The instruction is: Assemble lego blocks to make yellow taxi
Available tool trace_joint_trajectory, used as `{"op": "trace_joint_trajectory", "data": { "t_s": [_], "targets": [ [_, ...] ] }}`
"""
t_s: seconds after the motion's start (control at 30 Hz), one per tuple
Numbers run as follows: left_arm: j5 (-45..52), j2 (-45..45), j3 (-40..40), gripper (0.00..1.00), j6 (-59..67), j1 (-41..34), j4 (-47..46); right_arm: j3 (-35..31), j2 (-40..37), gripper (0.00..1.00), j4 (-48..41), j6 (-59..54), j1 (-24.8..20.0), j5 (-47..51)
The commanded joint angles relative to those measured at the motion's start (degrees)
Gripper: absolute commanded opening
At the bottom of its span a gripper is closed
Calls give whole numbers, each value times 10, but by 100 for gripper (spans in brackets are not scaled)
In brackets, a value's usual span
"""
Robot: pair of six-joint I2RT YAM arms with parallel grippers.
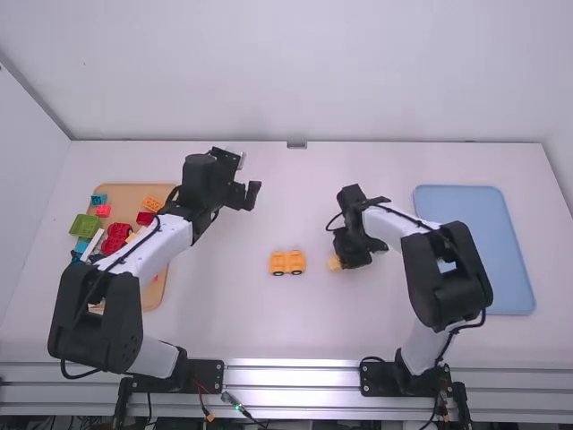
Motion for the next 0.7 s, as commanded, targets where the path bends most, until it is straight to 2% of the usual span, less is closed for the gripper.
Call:
{"op": "trace_joint_trajectory", "data": {
  "t_s": [0.0, 0.07, 0.13, 0.2, 0.27, 0.3, 0.33, 0.4, 0.47, 0.67],
  "targets": [
    [-4, 0, -5, 99, 6, -1, 0, -32, 2, 0, 24, 115, 1, -16],
    [-4, 0, -5, 99, 6, -1, 0, -57, 2, 2, 57, 151, 0, -28],
    [-4, 0, -5, 99, 6, -1, 0, -73, 2, 11, 85, 155, 0, -37],
    [-4, 0, -5, 99, 6, -1, 0, -85, 2, 26, 110, 155, -2, -43],
    [-4, 0, -5, 99, 6, -1, -2, -88, 2, 58, 118, 152, -7, -47],
    [-4, 0, -5, 99, 6, -1, -2, -88, 2, 67, 118, 152, -8, -46],
    [-4, 0, -5, 99, 6, -1, -4, -88, 2, 84, 119, 148, -8, -46],
    [-4, 0, -5, 99, 7, -1, -4, -88, 2, 93, 121, 136, -9, -45],
    [-4, 0, -5, 99, 6, -1, -4, -88, 0, 99, 120, 126, -15, -49],
    [-4, 0, -5, 99, 7, -1, -4, -59, -7, 99, 88, 49, -47, -87]
  ]
}}
